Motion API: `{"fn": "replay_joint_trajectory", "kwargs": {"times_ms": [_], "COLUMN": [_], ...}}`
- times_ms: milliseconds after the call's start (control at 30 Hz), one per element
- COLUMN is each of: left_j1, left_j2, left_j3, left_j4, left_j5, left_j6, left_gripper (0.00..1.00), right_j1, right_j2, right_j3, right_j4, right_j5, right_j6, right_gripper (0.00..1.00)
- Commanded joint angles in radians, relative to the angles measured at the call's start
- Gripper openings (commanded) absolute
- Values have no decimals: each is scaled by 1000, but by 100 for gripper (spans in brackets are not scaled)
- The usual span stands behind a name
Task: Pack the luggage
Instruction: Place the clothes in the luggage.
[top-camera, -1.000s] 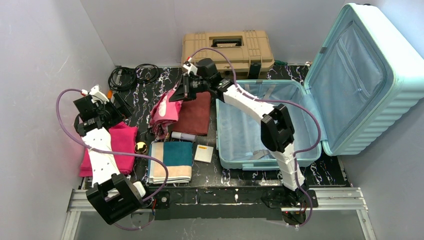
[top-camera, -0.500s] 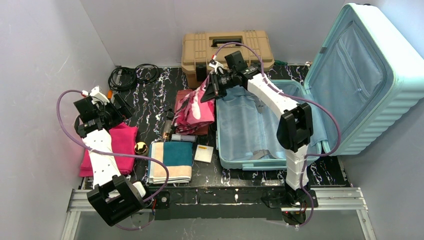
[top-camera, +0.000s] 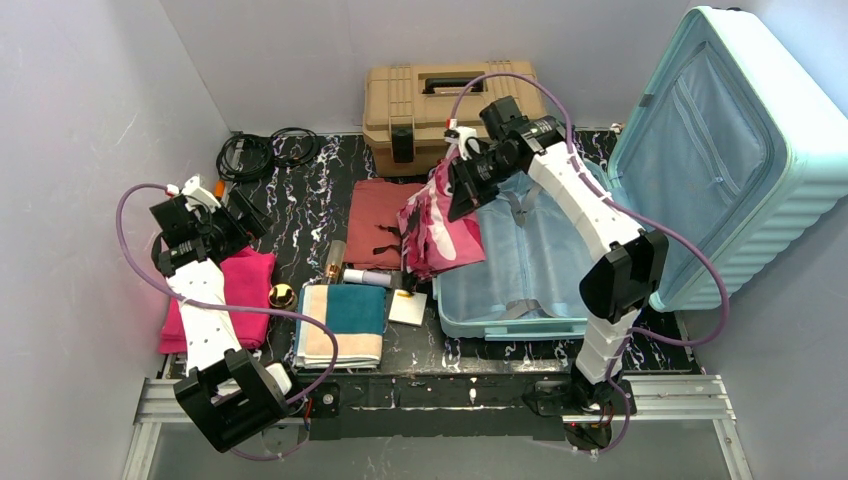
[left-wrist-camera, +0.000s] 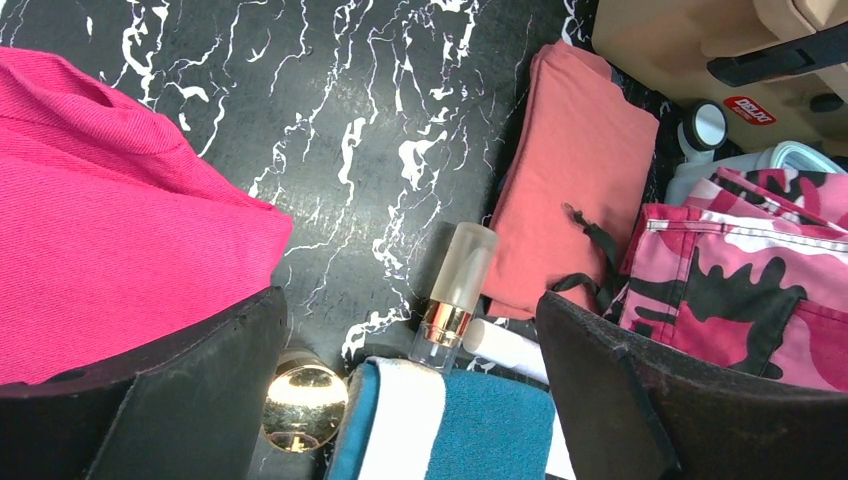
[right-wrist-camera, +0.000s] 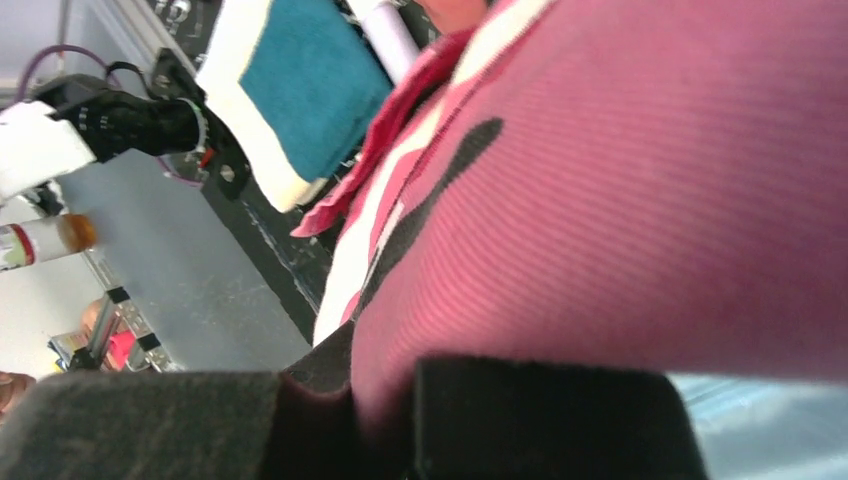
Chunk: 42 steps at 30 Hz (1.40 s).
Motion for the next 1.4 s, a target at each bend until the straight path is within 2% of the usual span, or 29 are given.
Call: {"fn": "replay_joint_trajectory", "kwargs": {"times_ms": [0,267,700,1067,1367], "left_j1": [7,8,7,7,7], "left_j2": [-22,-29,-21,-11,-13], "left_j3": [-6,-19,-30,-54,-61], "left_j4": [9,18,44,71,84], "left_j5": [38,57,77,93,107], "left_j6": [-16,-22,-33,-41,-42], "left_gripper": [94,94,94,94,94], "right_j1": [-102,-305,-468,-594,-619], "right_j2": [-44,-31,72,163,87], "right_j3": [-26,-74,-167,-214,-323], "right_j4": [-76,-165,-292,-159,19], "right_j5": [50,44,145,283,404], "right_j6": [-106,-159,-354,-405,-311], "right_gripper": [1,1,1,1,1]}}
